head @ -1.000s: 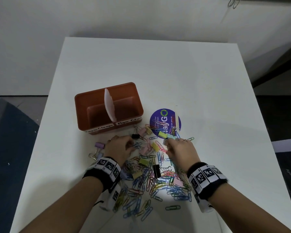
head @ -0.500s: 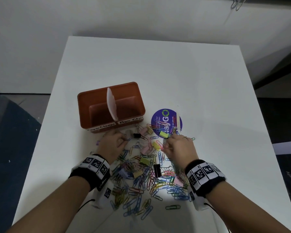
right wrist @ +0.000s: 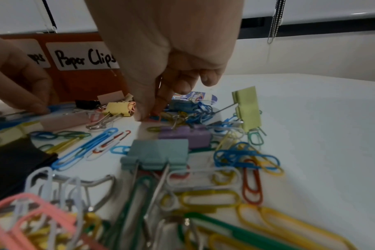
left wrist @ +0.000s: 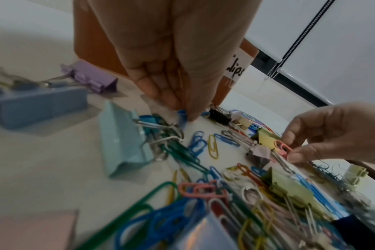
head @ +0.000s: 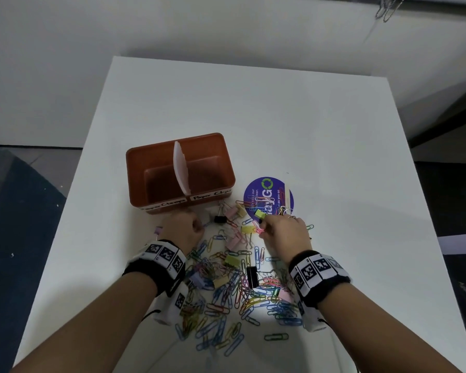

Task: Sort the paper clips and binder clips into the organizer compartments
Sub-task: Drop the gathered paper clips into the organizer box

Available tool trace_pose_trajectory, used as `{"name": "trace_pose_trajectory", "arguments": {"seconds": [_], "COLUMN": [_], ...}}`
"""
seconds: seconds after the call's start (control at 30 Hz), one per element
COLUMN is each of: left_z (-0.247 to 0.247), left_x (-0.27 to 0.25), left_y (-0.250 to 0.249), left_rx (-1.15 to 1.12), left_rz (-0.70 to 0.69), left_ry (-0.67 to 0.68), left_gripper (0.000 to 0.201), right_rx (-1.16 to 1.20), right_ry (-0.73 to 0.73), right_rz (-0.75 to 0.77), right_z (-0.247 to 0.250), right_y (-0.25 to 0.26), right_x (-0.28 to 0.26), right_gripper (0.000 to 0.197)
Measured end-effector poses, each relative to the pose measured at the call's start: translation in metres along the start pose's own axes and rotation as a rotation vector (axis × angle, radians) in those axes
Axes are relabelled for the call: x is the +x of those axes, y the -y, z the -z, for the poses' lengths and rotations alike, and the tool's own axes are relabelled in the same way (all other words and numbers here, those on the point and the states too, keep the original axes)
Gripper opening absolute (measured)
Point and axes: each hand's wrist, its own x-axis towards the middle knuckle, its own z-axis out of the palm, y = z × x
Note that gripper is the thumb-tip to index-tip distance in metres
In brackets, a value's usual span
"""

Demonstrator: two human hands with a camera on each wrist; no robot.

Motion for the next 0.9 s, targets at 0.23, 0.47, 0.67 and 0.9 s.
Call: {"name": "trace_pose_trajectory", "arguments": {"seconds": [0.23,0.47,0.67,0.9], "left_z": [0.004,0.003,0.018,0.007], "left_x": [0.002,-0.001,-0.01,-0.027], "left_y": [-0.004,-0.006,-0.008,-0.006], "left_rx": [-0.171,-0.138,-0.255,-0.046], "left_rz": [-0.002,-0.066,-0.11,-0.027], "left_ry": [-0.002,0.017,0.095,0.188], "left_gripper": [0.019,0.012,0.015,0.038], "right_rx": [-0.037,-0.043,0.032,0.117], "right_ry": [0.03,0.05,0.08,0.053], "right_rz": [-0.016,0.011,0.015,0.017], "right_z": [0.0,0.003,0.003,0.002], "right_y": [0.001,0.007,0.009,0.0], "right_x": [0.001,0.001,-0.003,-0.01], "right_gripper": [0.012,0.016,0.02,0.006]}}
